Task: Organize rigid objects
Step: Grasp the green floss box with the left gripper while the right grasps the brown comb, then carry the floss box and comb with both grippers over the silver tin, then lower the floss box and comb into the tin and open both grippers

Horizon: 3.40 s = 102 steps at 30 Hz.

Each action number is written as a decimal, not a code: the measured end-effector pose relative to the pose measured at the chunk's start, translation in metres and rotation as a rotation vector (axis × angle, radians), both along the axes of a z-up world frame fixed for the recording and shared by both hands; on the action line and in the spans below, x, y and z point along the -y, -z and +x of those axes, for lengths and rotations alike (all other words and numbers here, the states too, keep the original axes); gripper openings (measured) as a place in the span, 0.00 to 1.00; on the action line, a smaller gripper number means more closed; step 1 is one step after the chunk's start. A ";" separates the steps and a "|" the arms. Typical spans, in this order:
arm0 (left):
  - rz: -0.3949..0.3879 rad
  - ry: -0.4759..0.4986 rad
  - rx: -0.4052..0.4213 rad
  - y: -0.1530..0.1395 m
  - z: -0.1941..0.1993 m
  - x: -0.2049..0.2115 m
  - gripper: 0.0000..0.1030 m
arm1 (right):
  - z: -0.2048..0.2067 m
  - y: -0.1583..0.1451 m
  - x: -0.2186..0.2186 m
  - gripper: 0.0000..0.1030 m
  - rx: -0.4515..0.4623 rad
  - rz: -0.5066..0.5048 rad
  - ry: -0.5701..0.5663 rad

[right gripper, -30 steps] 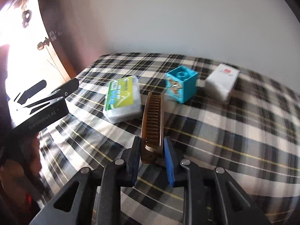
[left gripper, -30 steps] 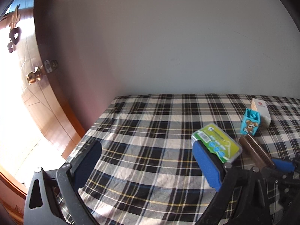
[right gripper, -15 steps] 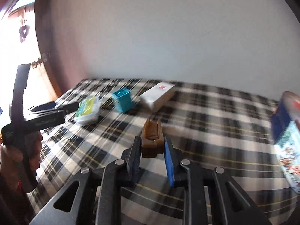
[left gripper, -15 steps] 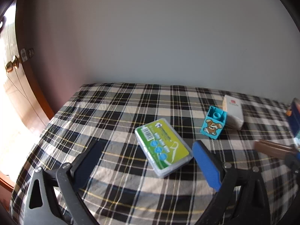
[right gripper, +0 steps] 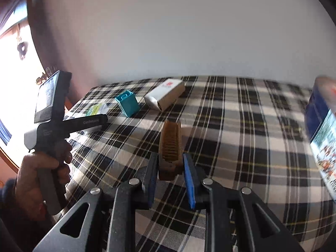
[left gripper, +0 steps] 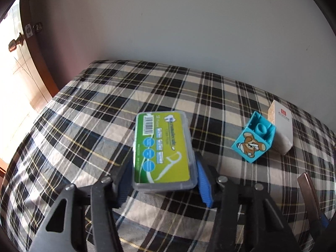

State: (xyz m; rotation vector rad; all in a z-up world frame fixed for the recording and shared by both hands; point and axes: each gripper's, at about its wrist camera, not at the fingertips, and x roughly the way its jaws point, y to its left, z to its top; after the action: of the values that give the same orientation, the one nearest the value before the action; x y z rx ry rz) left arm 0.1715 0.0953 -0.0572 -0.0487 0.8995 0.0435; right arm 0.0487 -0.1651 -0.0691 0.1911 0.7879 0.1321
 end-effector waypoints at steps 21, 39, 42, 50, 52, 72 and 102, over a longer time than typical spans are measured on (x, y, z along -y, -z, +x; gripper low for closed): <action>0.062 0.016 0.158 -0.029 -0.031 0.004 0.52 | 0.048 0.015 -0.018 0.28 -0.104 -0.087 -0.009; 0.008 0.187 0.328 -0.065 -0.099 0.068 0.52 | -0.030 -0.064 0.017 0.27 0.327 -0.035 0.012; 0.016 0.215 0.362 -0.071 -0.111 0.087 0.52 | -0.044 -0.067 0.025 0.27 0.368 -0.102 0.027; 0.018 0.302 0.404 -0.081 -0.132 0.142 0.52 | -0.072 -0.079 0.060 0.27 0.442 -0.170 0.099; 0.018 0.326 0.408 -0.083 -0.135 0.157 0.52 | -0.074 -0.079 0.071 0.27 0.440 -0.180 0.120; -0.007 0.567 0.459 -0.102 -0.171 0.319 0.52 | -0.128 -0.092 0.224 0.27 0.490 -0.097 0.295; 0.008 0.706 0.288 -0.061 -0.192 0.468 0.52 | -0.108 -0.064 0.327 0.27 0.273 -0.203 0.412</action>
State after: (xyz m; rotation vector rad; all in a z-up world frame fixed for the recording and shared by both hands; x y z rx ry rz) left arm -0.0206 -0.3728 0.0034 0.2651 0.5887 -0.6040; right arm -0.0588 -0.4926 -0.0053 0.1359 0.4727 -0.3048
